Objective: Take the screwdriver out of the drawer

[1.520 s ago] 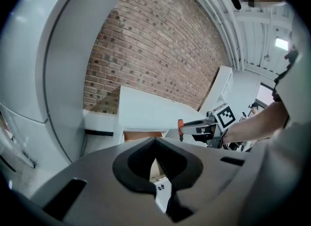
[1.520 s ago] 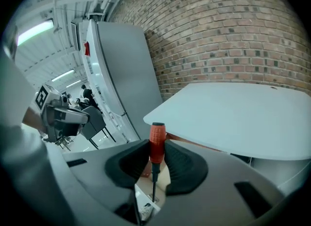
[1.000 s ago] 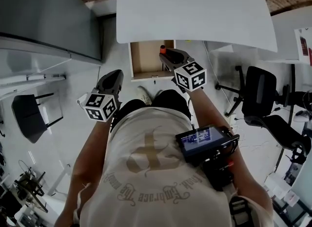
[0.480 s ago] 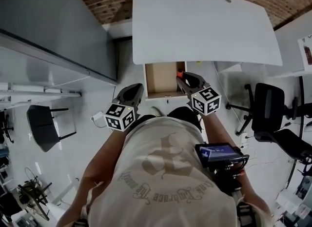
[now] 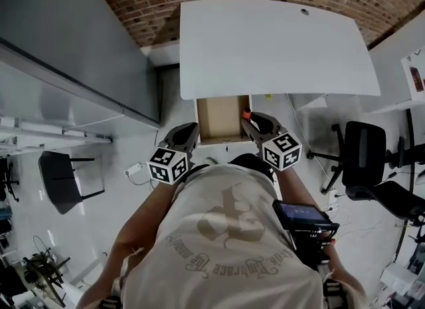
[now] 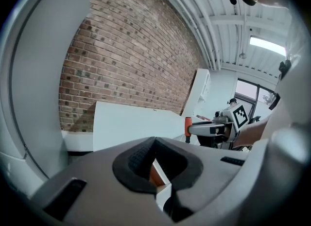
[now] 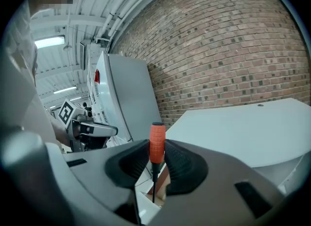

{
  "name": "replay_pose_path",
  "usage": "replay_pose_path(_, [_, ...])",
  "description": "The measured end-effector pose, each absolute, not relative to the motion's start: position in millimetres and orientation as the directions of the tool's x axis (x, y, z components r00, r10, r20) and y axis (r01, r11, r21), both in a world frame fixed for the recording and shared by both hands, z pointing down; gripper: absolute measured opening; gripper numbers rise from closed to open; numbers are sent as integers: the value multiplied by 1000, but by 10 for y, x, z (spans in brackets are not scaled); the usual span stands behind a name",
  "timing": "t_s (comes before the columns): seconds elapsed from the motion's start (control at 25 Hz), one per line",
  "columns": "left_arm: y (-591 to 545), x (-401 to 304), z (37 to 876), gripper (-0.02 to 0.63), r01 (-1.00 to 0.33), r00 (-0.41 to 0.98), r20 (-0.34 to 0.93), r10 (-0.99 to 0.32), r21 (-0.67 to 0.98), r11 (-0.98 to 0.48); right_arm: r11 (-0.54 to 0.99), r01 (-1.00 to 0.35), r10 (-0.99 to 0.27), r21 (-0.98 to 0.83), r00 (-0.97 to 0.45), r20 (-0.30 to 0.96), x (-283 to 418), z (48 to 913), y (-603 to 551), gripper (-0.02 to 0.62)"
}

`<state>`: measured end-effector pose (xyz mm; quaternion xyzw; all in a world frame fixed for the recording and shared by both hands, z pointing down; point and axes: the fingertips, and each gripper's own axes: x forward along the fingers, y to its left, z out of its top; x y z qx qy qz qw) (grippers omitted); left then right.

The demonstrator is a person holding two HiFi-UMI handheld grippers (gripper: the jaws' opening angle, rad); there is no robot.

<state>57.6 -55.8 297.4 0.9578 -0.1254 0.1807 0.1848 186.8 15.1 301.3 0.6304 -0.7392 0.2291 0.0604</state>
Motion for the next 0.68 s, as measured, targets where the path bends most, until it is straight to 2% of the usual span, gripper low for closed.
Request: replay_pose_path(0.68, [-494,574,3056,20,-329,895,405,-189,311,-892,101,-954,-901,-281,-207,380,1911,3081,227,109])
